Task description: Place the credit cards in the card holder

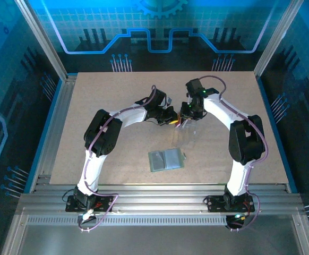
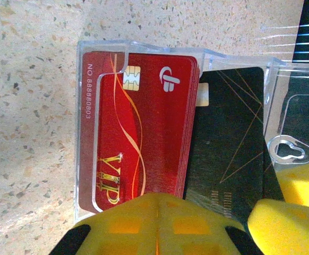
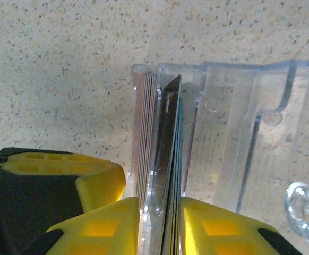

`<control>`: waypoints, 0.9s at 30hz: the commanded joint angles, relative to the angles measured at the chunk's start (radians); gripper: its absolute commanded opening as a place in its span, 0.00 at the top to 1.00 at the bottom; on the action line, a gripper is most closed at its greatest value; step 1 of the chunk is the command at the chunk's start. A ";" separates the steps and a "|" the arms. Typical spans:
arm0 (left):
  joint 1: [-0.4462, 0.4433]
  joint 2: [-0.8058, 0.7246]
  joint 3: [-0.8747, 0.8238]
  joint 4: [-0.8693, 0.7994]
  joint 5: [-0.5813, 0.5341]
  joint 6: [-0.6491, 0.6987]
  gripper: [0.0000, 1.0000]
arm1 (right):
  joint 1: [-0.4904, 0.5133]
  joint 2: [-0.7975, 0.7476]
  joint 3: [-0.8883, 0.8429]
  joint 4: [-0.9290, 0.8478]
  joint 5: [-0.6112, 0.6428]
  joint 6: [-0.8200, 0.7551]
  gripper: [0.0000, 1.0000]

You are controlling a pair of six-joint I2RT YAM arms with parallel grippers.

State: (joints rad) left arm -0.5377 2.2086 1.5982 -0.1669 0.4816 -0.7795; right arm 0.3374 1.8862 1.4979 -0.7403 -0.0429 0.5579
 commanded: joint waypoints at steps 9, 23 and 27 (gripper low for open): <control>-0.002 0.021 0.023 0.003 0.039 0.015 0.92 | -0.042 -0.074 -0.046 0.022 -0.121 0.027 0.78; -0.003 0.025 0.022 0.004 0.042 0.017 0.92 | -0.068 -0.080 -0.070 0.055 -0.199 0.043 0.88; -0.005 0.031 0.023 0.002 0.041 0.019 0.92 | -0.068 -0.092 -0.071 0.046 -0.205 0.040 0.87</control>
State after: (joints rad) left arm -0.5377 2.2097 1.5982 -0.1669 0.4953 -0.7795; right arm 0.2790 1.8404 1.4368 -0.6876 -0.2108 0.5911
